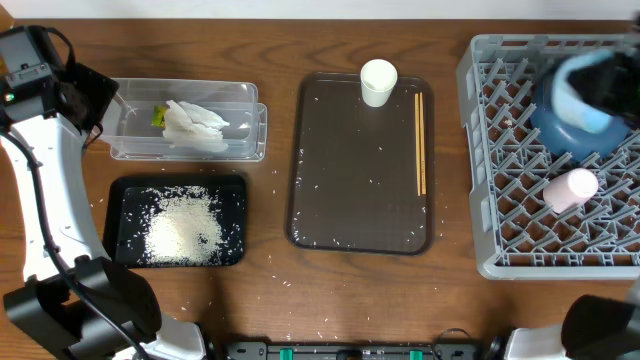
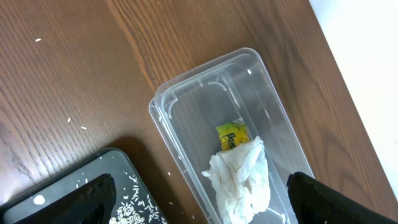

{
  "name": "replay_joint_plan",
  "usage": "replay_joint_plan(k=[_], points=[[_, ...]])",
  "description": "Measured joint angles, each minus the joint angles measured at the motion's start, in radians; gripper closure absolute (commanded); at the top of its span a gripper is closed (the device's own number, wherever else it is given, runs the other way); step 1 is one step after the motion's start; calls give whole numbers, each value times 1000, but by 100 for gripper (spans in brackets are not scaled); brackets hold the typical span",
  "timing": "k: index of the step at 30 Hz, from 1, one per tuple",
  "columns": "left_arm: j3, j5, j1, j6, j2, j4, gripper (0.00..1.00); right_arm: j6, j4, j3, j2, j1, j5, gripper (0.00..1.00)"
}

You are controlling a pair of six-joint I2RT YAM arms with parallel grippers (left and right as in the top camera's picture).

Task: Sort waste into correct bins and load items into the dishwasher rack
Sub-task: 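Carry the light-blue bowl into the rack beside the teal plate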

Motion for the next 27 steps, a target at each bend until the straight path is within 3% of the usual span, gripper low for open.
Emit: replay_joint_plan(k=[4, 13, 21, 27], points=[[0, 0, 0, 0, 0, 0, 9, -77, 50, -60, 21, -160, -91, 99], [0, 0, 0, 0, 0, 0, 9, -173, 265, -175, 167, -364, -419, 99], [0, 0, 0, 0, 0, 0, 9, -187, 335, -178, 348, -405, -681, 99], [0, 0, 0, 0, 0, 0, 9, -181, 312, -182, 429, -422, -716, 99]])
